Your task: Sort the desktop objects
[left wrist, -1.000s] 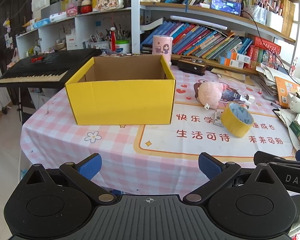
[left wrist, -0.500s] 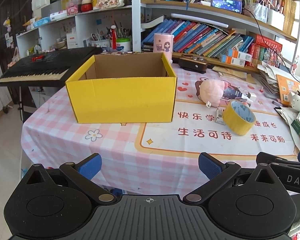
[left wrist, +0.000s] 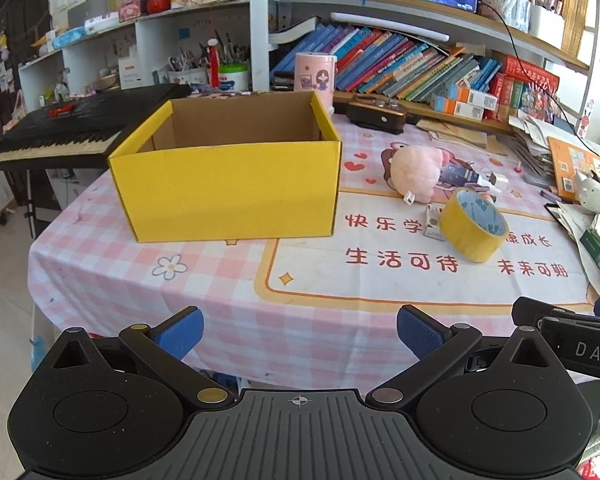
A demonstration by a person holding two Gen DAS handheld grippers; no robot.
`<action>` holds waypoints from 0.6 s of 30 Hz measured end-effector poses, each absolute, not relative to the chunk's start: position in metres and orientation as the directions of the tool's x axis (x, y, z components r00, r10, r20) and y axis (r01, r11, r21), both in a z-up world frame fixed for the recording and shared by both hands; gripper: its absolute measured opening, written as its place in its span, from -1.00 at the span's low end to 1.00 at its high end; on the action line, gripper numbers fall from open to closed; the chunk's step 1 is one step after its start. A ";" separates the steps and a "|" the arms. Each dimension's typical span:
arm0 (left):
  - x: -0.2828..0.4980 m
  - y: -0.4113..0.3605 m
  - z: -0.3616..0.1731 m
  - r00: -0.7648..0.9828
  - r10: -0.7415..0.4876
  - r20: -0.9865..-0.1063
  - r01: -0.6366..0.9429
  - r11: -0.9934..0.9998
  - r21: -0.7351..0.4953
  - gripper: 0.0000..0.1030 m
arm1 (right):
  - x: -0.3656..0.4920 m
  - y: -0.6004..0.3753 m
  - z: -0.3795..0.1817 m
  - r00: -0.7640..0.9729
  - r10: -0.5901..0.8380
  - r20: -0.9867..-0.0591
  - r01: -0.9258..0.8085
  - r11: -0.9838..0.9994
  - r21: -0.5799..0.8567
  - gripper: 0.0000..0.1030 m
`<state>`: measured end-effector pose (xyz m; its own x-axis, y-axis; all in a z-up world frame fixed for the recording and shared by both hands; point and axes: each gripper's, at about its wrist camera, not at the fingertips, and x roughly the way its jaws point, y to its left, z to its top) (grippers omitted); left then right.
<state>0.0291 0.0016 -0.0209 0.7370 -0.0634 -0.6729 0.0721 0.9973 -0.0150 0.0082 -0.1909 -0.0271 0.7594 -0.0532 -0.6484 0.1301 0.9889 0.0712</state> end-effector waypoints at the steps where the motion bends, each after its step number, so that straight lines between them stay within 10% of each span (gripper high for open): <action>1: 0.031 0.001 -0.021 0.736 -0.067 -0.673 0.077 0.997 -0.016 1.00 | 0.009 -0.192 -0.027 0.758 -0.055 -0.649 0.133 0.989 0.071 1.00; 18: 0.064 -0.022 -0.028 0.710 -0.072 -0.700 0.078 0.997 -0.023 1.00 | 0.045 -0.215 -0.035 0.734 -0.051 -0.677 0.133 0.989 0.069 1.00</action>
<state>0.0643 -0.0222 -0.0278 0.7102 -0.0717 -0.7003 0.0783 0.9967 -0.0227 0.0454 -0.2154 -0.0348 0.7339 -0.0511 -0.6773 0.1329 0.9887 0.0694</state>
